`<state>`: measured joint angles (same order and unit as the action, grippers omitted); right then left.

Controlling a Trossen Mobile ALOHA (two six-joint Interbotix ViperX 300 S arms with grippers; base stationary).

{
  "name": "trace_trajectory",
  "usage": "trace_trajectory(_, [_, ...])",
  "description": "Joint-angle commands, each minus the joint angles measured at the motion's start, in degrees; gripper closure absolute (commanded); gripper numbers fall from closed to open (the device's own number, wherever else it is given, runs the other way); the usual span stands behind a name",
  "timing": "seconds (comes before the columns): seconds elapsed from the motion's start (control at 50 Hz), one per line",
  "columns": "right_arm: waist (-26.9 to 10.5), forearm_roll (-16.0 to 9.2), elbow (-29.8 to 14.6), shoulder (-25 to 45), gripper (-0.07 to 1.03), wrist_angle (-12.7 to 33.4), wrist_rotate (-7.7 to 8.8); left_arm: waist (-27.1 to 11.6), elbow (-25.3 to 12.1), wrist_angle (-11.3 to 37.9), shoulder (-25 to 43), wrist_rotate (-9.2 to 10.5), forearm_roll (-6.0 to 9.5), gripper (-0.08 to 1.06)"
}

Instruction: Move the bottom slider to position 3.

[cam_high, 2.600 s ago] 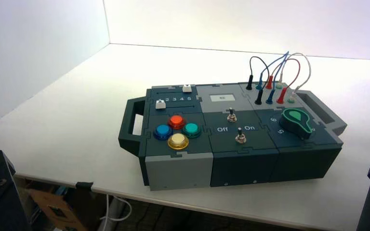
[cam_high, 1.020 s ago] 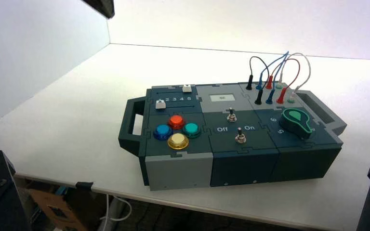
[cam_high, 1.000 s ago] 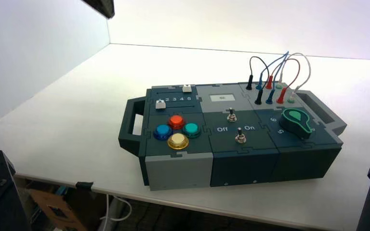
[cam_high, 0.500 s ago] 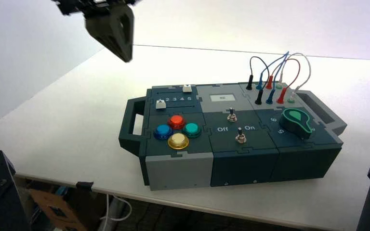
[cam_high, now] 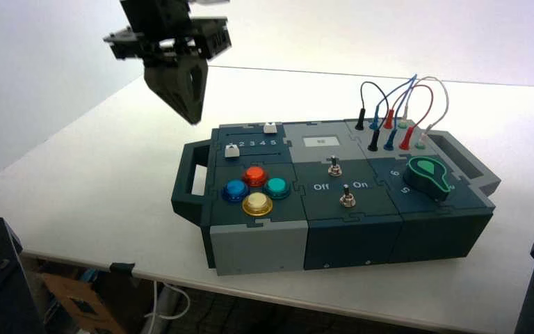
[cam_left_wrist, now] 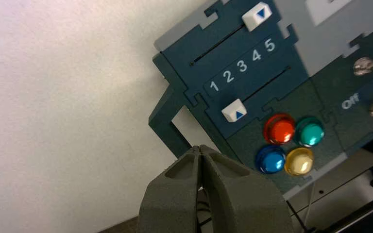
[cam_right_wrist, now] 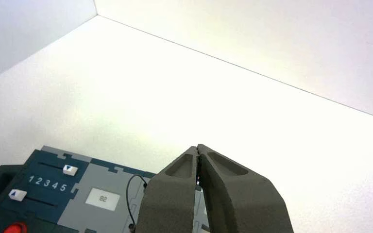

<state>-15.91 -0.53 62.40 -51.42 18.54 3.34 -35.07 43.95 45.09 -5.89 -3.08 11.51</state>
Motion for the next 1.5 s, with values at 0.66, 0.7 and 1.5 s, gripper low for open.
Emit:
trace_trajectory(0.66, [-0.2,0.6,-1.0,0.2,0.99,-0.7,0.00,-4.2,-5.1,-3.6,8.2,-0.53,0.09,1.01])
trace_trajectory(0.7, [-0.2,0.6,-1.1,0.2,0.99,-0.8,0.09,-4.3,-5.4,-3.6,8.6,-0.53,0.09,1.01])
trace_trajectory(1.5, [-0.2,0.7,-1.1,0.1,0.99,-0.8,0.09,-4.7,-6.2,-3.9,11.1,-0.88,0.09,1.01])
